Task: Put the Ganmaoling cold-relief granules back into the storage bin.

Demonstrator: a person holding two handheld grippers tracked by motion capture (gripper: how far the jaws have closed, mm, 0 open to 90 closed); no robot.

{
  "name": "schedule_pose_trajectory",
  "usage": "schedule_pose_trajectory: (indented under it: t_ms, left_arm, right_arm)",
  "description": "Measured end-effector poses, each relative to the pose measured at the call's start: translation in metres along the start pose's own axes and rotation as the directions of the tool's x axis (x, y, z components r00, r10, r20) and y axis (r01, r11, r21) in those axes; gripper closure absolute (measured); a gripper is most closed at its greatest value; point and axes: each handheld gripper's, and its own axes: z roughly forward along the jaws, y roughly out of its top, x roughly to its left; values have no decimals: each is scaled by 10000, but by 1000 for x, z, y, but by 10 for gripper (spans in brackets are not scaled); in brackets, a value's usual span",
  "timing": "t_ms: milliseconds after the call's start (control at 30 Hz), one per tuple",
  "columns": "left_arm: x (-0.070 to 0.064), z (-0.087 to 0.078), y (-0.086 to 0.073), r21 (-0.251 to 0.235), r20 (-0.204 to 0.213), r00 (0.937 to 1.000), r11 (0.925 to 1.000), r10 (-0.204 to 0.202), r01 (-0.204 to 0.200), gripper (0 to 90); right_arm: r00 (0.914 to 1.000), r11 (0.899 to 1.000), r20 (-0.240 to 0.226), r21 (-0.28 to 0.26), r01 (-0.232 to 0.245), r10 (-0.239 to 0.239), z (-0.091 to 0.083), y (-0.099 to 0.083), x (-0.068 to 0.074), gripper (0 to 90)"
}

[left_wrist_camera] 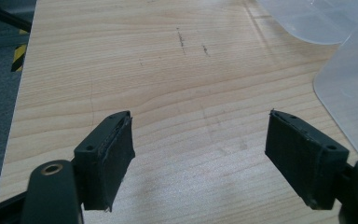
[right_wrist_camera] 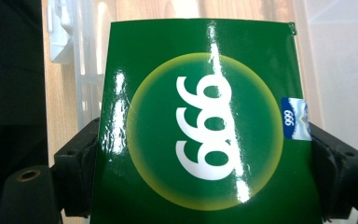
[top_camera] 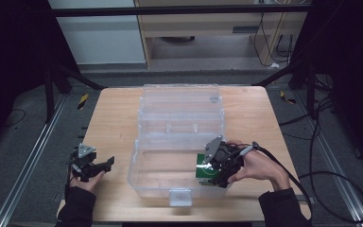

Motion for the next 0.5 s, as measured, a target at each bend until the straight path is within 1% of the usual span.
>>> schedule_pose_trajectory:
  t_ms: [67,167,400,433,467,500]
  left_arm:
    - [0,0,0,20,3,10000,10000,21,-21,225]
    - [0,0,0,18,0,10000,10000,20,-20,225]
    - [0,0,0,11,-3,10000,10000,-4,4,225]
    - [0,0,0,11,-3,10000,10000,-4,4,226]
    - [0,0,0,7,0,10000,10000,-7,7,226]
    - [0,0,0,10,-1,10000,10000,4,-4,225]
  right_arm:
    - [10000,9999,-57,-80,-81,80,2,-3,0,158]
    - [10000,10000,27,40,87,-87,6,-5,0,155]
    - [9999,9970,-103,758,132,-124,18,-5,-1,146]
    - [9999,9975,-151,707,77,-66,19,-6,-2,146]
    - [9996,9979,-243,636,-118,134,19,-7,-2,167]
    - [9997,9986,-177,507,-154,164,18,-9,-3,193]
